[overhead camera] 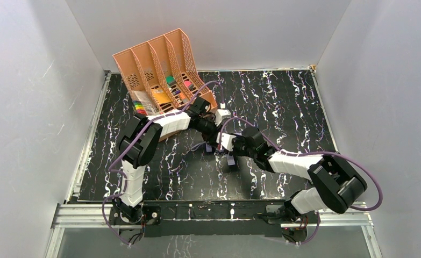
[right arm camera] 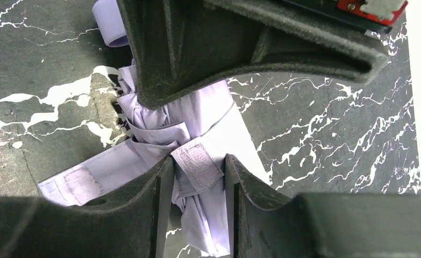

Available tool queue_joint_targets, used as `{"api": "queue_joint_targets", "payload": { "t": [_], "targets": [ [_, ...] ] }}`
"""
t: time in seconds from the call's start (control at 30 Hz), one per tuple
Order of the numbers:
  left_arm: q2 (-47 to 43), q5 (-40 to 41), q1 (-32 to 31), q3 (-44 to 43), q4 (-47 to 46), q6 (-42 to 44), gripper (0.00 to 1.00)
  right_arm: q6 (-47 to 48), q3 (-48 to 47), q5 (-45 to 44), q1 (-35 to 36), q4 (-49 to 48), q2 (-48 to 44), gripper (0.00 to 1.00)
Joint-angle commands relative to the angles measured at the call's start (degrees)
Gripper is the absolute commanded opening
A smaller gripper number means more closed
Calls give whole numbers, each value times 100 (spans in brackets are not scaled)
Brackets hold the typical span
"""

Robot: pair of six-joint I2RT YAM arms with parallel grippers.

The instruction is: Put away the umbrella

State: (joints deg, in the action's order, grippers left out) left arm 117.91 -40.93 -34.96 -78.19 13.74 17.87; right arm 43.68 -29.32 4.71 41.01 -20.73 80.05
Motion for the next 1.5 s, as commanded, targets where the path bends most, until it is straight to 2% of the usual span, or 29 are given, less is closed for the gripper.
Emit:
{"api": "queue_joint_targets", "payload": {
  "t": [0.0, 0.1, 0.17, 0.27, 0.37, 0.43, 0.67, 0.83, 1.03, 1.3, 1.47],
  "targets": [
    [180, 615, -168, 279, 533, 8, 23, -252, 172, 28, 6, 637, -70, 47],
    [183, 865, -182, 392, 586, -108, 12, -336, 152, 44, 4, 651, -285, 51],
    [136, 1053, -187, 507, 586, -218, 7, -466, 138, 27, 1, 666, -523, 60],
    [-14, 1356, -204, 806, 474, -372, 5, -730, 129, 19, -6, 647, -1045, 67],
    [-116, 1638, -221, 988, 447, -578, 2, -1202, 137, -115, -1, 661, -1586, 70],
    [-191, 2127, -225, 1149, 274, -829, 3, -1572, 85, -263, -5, 913, -1957, 70],
    [-424, 2661, -280, 1551, -52, -1559, 2, -4174, -319, -1472, -6, 2035, -2766, 69],
    [-721, 3062, -320, 1914, -422, -2294, 0, -6392, -731, -1809, -75, 3289, -2579, 65],
    [-1024, 3865, -522, 2278, -485, -2922, 0, -8242, -857, -997, -184, 3423, -2007, 65],
    [-1368, 4861, -857, 2678, -191, -3604, 0, -9496, -677, -992, -464, 2923, -1324, 66],
    [-1451, 5201, -1075, 2867, -167, -4047, 0, -10205, -276, -712, -661, 1887, -1044, 64]
  ]
}}
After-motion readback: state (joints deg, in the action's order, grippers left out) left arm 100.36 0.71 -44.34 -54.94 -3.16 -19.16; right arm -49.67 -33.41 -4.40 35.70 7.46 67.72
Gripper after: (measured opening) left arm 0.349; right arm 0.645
